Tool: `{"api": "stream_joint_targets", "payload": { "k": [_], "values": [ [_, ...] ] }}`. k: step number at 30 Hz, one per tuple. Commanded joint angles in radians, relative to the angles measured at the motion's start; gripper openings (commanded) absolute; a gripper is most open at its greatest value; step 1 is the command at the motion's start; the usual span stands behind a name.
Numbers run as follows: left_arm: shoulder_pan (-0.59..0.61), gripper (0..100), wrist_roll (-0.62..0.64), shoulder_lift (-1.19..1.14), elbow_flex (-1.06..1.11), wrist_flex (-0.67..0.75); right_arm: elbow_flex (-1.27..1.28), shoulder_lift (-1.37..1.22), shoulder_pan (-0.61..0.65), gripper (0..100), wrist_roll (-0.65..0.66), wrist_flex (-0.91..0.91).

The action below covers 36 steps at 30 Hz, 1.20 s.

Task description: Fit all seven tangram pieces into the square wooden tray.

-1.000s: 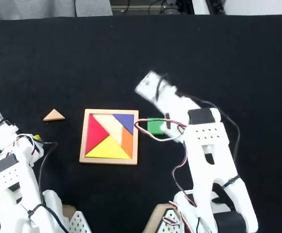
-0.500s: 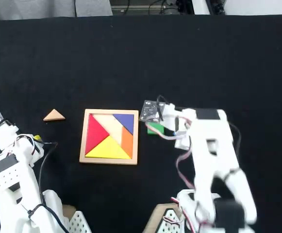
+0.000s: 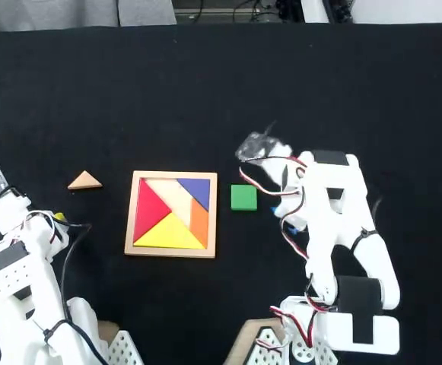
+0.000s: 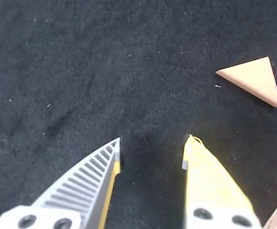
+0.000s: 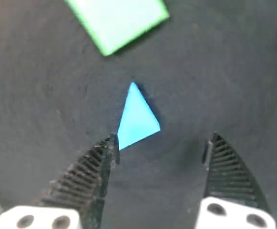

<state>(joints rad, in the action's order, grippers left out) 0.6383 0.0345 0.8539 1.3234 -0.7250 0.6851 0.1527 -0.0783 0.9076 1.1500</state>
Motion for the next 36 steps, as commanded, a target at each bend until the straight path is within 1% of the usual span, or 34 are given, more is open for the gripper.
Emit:
{"api": "stream_joint_targets", "payload": {
  "k": [1,3,6,7,9,12,17,21,24,27,29,33,36],
  "values": [
    [-0.007,22,-0.012,0.017,0.004,0.018,-0.027,0.035,0.012,27.7,-0.164,-0.026],
    [-0.007,22,-0.012,0.017,0.004,0.018,-0.027,0.025,0.006,20.9,-0.204,-0.025],
    [-0.007,22,-0.009,0.017,0.004,0.018,-0.035,0.027,-0.046,2.2,-0.227,-0.034],
    [-0.007,22,-0.008,0.017,0.004,0.018,-0.036,0.025,-0.064,0.7,-0.227,-0.048],
    [-0.007,22,-0.008,0.017,0.004,0.018,-0.027,0.018,-0.101,5.4,-0.221,-0.081],
    [-0.007,22,-0.008,0.017,0.005,0.018,0.016,0.018,-0.143,1.1,-0.221,-0.141],
    [-0.025,22,-0.009,0.017,0.007,0.018,0.082,0.018,-0.141,1.1,-0.218,-0.199],
    [-0.035,22,-0.011,0.026,0.019,0.018,0.125,0.010,-0.143,1.1,-0.153,-0.239],
    [-0.036,22,-0.011,0.026,0.019,0.018,0.136,-0.018,-0.153,1.1,-0.143,-0.282],
    [-0.036,22,-0.011,0.026,0.019,0.018,0.130,-0.031,-0.170,1.1,-0.140,-0.284],
    [-0.036,22,-0.011,0.026,0.019,0.018,0.133,-0.031,-0.160,1.1,-0.140,-0.264],
    [-0.036,22,-0.011,0.026,0.019,0.018,0.137,-0.031,-0.086,1.1,-0.138,-0.149],
    [-0.036,22,-0.011,0.026,0.019,0.018,0.137,-0.030,-0.023,1.1,-0.143,-0.095]
  ]
}}
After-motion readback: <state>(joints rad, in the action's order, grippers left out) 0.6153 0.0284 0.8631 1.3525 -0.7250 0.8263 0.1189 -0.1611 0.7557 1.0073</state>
